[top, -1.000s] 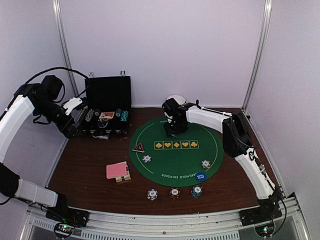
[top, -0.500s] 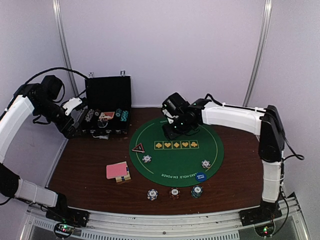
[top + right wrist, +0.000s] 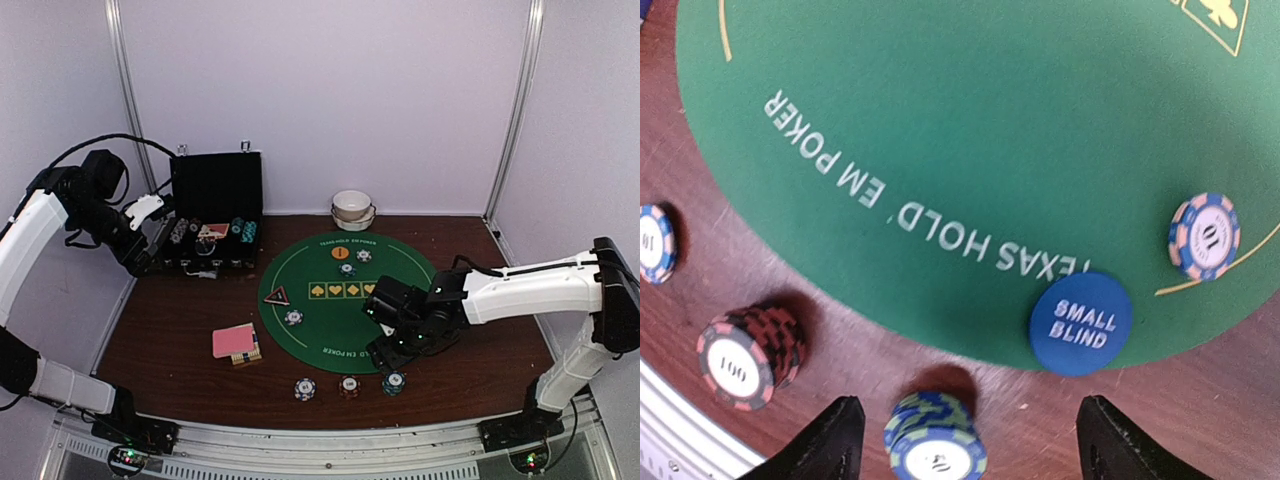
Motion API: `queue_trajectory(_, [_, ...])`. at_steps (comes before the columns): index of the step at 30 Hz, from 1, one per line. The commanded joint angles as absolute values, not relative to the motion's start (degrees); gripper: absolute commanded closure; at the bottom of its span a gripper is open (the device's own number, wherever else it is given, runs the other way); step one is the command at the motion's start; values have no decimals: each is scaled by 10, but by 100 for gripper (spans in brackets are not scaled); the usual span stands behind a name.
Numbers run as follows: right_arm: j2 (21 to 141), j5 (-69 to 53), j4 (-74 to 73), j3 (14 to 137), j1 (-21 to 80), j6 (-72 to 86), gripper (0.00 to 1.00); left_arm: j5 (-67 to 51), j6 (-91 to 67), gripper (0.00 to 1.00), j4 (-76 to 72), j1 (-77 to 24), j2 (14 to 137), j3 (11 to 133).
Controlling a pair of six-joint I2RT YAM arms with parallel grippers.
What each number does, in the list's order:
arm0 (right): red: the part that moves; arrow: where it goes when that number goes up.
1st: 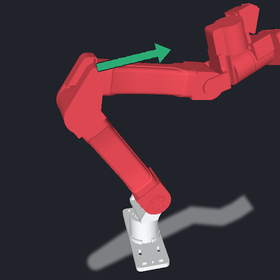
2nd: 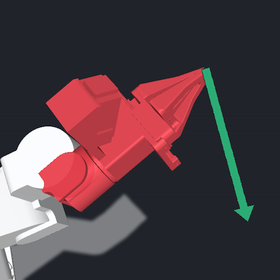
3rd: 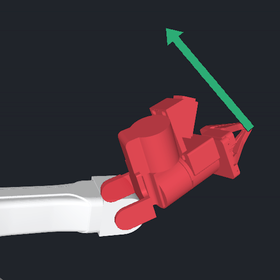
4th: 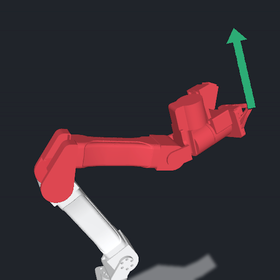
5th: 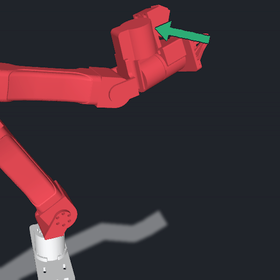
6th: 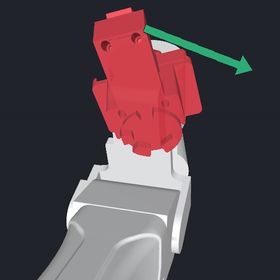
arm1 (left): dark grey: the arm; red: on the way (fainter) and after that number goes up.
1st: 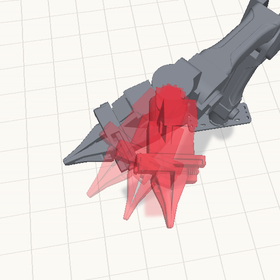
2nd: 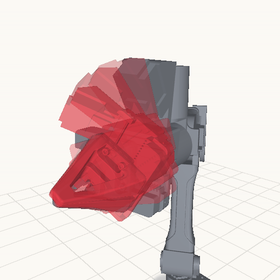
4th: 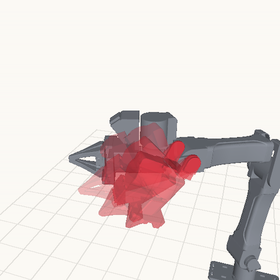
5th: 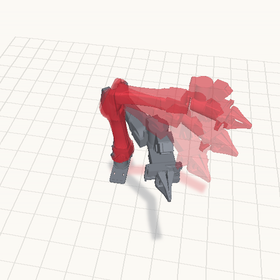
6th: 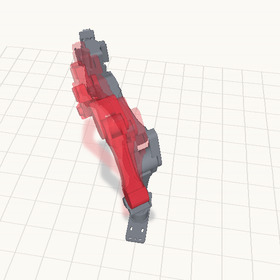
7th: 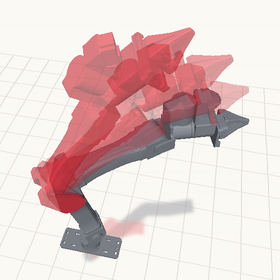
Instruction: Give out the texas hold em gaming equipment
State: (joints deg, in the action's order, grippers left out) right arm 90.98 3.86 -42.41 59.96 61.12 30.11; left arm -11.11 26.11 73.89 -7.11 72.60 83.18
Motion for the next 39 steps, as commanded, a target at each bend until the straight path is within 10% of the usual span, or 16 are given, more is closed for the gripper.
queue_trajectory(1, [880,38,-438,582,626,351,24,-118,263,2,743,-68,718,852])
queue_trajectory(39, [925,-22,-398,532,628,342,41,-116,263,2,748,-68,717,855])
